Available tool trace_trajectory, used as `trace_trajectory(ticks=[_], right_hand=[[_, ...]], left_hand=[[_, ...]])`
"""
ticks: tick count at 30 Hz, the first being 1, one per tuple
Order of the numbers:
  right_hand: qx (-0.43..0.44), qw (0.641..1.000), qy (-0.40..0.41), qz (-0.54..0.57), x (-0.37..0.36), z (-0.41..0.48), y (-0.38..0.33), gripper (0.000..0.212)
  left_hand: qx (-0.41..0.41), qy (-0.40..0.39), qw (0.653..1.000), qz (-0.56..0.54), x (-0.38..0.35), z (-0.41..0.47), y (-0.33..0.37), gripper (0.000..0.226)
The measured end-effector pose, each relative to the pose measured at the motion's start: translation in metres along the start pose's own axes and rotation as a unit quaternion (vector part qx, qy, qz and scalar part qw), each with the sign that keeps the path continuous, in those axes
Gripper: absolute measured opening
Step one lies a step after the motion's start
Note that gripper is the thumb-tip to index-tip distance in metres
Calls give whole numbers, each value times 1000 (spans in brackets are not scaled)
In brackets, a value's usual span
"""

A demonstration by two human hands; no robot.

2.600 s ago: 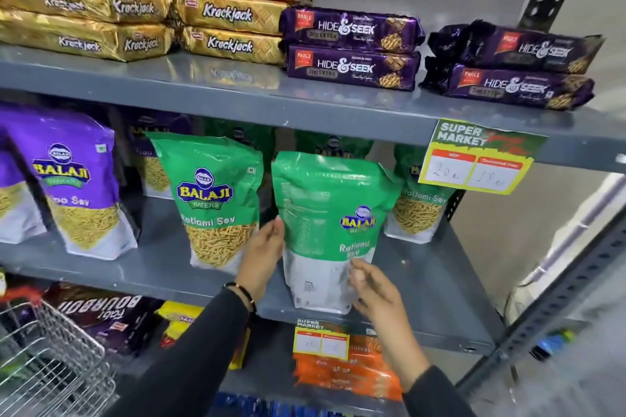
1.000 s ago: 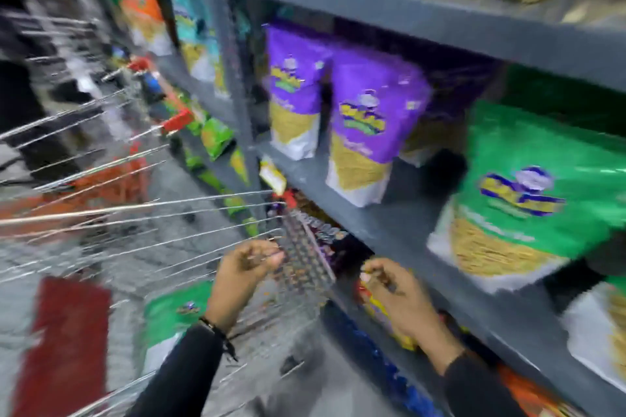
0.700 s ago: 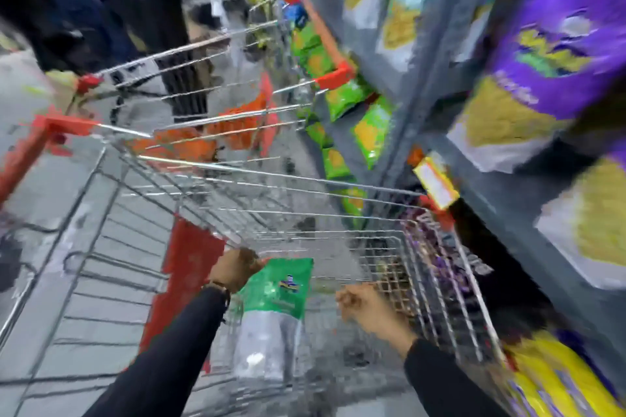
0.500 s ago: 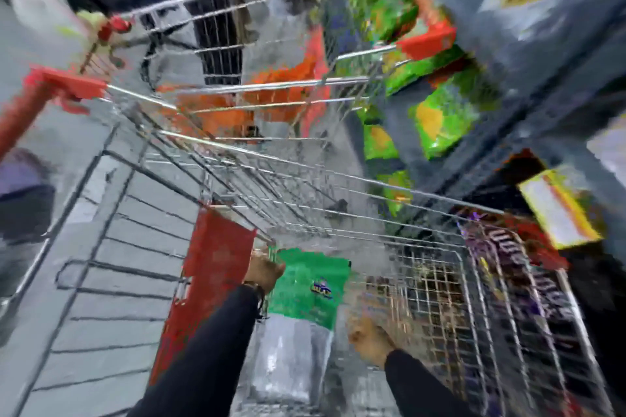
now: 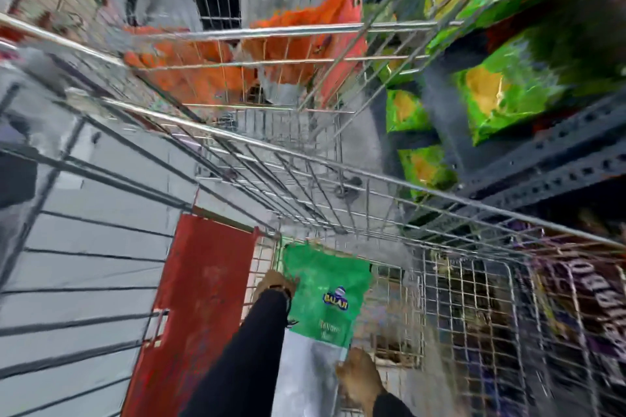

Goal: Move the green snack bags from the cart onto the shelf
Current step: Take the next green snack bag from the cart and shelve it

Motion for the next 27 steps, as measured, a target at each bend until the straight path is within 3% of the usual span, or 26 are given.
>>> trace_trajectory(ticks=[3, 8, 10, 12, 14, 16, 18, 19, 21, 24, 25, 27], right_hand=[[-39, 998, 30, 37, 6, 2, 3, 9], [18, 996, 1, 89, 17, 15, 11, 13], [23, 991, 6, 135, 43, -27, -23, 13], [23, 984, -6, 177, 68, -50, -38, 23], [74, 978, 0, 195, 92, -80, -48, 12], [86, 962, -5, 258, 104, -96, -51, 21], [133, 949, 7, 285, 122, -152, -58, 14], [161, 938, 8, 308, 130, -179, -62, 10], [227, 913, 23, 337, 150, -230, -58, 28], [304, 891, 88, 327, 182, -314, -28, 43], [318, 875, 116, 345, 192, -340, -9, 40], [352, 857, 184, 327, 206, -400, 35, 26]], left_hand=[[11, 83, 996, -14, -6, -12, -1, 52], [28, 143, 973, -176, -9, -37, -15, 32], [-11, 161, 963, -214, 4, -56, -16, 25], [-51, 185, 952, -238, 18, -76, -12, 34], [-110, 209, 937, -258, 36, -113, -5, 38], [-176, 217, 923, -263, 53, -143, -1, 41], [-240, 200, 893, -322, 63, -194, -2, 54], [-258, 201, 879, -346, 67, -216, -2, 49], [-315, 188, 841, -397, 64, -278, -2, 22], [-412, 123, 789, -439, 39, -381, 2, 15], [-446, 99, 771, -444, 27, -413, 3, 6], [-504, 57, 750, -425, -5, -471, 8, 17]])
Point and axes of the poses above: each hand's wrist, its own z-axis towards the middle knuckle, its own x-axis out of the back of the hand, y = z × x, the point moved 1 cm from there along z, towards the middle knuckle, and after that the axes turned 10 degrees about z, right-handed, at the moved point
